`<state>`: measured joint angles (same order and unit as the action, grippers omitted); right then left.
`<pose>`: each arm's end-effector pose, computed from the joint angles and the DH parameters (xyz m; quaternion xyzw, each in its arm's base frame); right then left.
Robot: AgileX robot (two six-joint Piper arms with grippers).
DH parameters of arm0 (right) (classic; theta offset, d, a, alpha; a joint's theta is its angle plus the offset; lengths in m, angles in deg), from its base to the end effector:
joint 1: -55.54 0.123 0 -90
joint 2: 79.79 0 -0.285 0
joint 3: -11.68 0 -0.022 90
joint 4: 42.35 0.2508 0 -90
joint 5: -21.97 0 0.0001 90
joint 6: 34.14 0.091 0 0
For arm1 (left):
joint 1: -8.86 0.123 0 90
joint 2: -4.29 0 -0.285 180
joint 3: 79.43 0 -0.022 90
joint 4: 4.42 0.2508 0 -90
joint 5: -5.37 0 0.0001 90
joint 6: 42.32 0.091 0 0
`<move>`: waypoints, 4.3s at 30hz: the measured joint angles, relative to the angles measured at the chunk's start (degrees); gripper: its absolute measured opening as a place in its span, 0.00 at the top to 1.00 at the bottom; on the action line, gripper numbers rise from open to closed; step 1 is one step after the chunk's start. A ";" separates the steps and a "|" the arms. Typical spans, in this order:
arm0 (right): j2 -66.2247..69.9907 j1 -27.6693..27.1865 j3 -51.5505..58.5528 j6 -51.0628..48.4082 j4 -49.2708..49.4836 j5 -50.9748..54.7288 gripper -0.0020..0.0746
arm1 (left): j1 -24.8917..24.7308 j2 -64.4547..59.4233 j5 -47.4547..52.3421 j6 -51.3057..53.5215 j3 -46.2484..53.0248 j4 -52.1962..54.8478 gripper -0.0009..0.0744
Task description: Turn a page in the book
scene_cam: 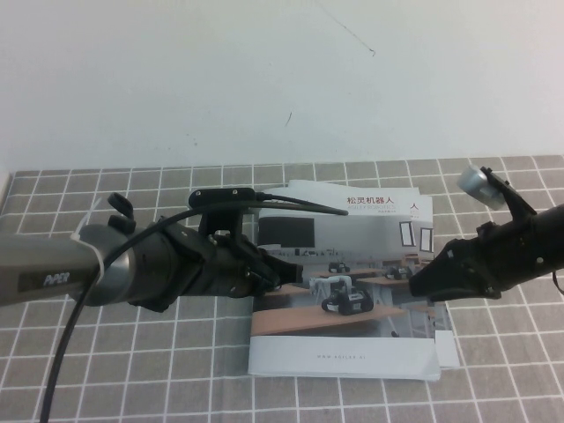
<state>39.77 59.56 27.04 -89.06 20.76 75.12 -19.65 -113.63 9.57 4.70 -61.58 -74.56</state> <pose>0.3436 0.0893 0.1476 -0.1200 0.9086 0.3830 0.1159 0.3360 -0.1897 0.1438 0.0567 0.9289 -0.1875 0.3144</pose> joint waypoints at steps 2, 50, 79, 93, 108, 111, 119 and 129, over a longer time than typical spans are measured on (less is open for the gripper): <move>0.00 0.00 0.00 -0.11 -0.03 -0.26 0.53 | 0.00 0.00 0.00 0.00 0.00 0.00 0.99; 2.39 3.68 0.00 0.26 -0.31 -11.82 0.53 | 0.00 0.00 0.00 -0.08 0.00 -2.23 0.99; 2.39 3.68 -0.37 2.76 -5.43 -7.97 0.53 | 0.00 0.00 0.00 -0.19 0.00 -2.27 0.99; 2.74 1.57 -0.37 2.87 -4.24 -9.19 0.53 | 0.00 0.00 0.00 0.29 0.00 -2.27 0.99; 2.77 1.57 -0.37 2.84 -2.35 -7.86 0.53 | 0.00 0.00 0.00 0.59 0.00 -2.27 0.99; 3.60 1.57 -0.37 2.77 -1.83 -7.86 0.53 | 0.00 0.00 0.00 0.59 0.00 -2.27 0.99; 4.61 1.29 -0.44 0.21 2.14 -6.10 0.53 | 0.00 0.00 0.00 0.59 0.00 -2.27 0.99; 5.50 1.06 -1.76 -3.60 5.80 -2.09 0.53 | 0.00 -0.04 -0.33 0.59 0.00 -2.27 0.99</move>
<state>45.27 60.61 25.28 -92.66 26.56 73.03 -19.65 -113.67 9.24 5.29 -61.58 -76.83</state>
